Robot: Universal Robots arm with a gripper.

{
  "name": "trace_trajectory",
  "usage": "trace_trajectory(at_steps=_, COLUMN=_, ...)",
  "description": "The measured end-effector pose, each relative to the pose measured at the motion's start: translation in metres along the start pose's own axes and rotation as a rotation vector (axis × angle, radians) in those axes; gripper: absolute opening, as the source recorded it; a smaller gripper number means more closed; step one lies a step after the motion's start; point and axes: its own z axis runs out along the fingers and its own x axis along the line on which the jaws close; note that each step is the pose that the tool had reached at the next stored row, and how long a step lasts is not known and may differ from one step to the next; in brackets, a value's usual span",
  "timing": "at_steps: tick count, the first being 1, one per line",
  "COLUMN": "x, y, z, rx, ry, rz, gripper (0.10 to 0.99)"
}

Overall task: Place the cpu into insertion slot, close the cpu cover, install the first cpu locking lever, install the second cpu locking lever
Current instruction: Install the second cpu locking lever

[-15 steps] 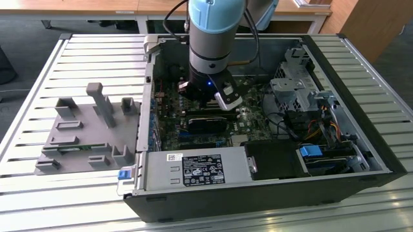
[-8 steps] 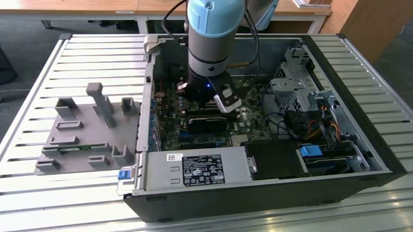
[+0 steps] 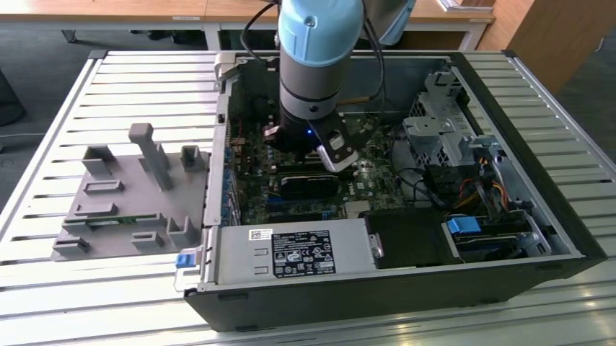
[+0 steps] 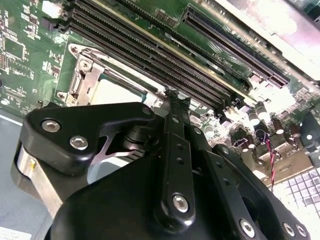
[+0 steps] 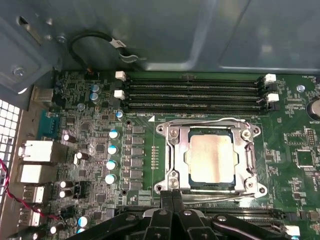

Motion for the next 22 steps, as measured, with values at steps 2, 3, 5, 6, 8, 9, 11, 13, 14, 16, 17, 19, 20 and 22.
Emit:
trace_trajectory(at_steps=2, x=0.0008, y=-0.0004, z=0.0017, rx=-0.004, ry=0.0000, rz=0.000, gripper=0.106)
trace_trajectory(at_steps=3, x=0.0010, y=-0.0007, z=0.0026, rx=-0.005, ry=0.0000, rz=0.000, gripper=0.106)
trace_trajectory(at_steps=5, x=0.0016, y=-0.0011, z=0.0039, rx=-0.007, ry=0.0000, rz=0.000, gripper=0.106)
trace_trajectory(at_steps=6, x=0.0017, y=-0.0013, z=0.0045, rx=-0.008, ry=0.0001, rz=0.000, gripper=0.106)
trace_trajectory(at_steps=8, x=0.0025, y=-0.0016, z=0.0057, rx=-0.012, ry=0.0000, rz=0.000, gripper=0.106)
trace_trajectory(at_steps=9, x=0.0030, y=-0.0017, z=0.0062, rx=-0.013, ry=0.0000, rz=0.000, gripper=0.106)
trace_trajectory(at_steps=11, x=0.0048, y=-0.0019, z=0.0067, rx=-0.018, ry=0.0001, rz=0.000, gripper=0.106)
trace_trajectory(at_steps=13, x=0.0057, y=-0.0021, z=0.0076, rx=-0.023, ry=0.0001, rz=0.000, gripper=0.106)
trace_trajectory(at_steps=14, x=0.0057, y=-0.0024, z=0.0085, rx=-0.025, ry=0.0001, rz=0.000, gripper=0.106)
trace_trajectory(at_steps=16, x=0.0058, y=-0.0029, z=0.0103, rx=-0.028, ry=0.0001, rz=0.000, gripper=0.106)
trace_trajectory(at_steps=17, x=0.0059, y=-0.0031, z=0.0110, rx=-0.029, ry=0.0001, rz=0.000, gripper=0.106)
trace_trajectory(at_steps=19, x=0.0060, y=-0.0031, z=0.0124, rx=-0.031, ry=0.0001, rz=0.000, gripper=0.106)
trace_trajectory(at_steps=20, x=0.0061, y=-0.0029, z=0.0130, rx=-0.032, ry=0.0001, rz=0.000, gripper=0.106)
trace_trajectory(at_steps=22, x=0.0061, y=-0.0023, z=0.0141, rx=-0.033, ry=0.0001, rz=0.000, gripper=0.106)
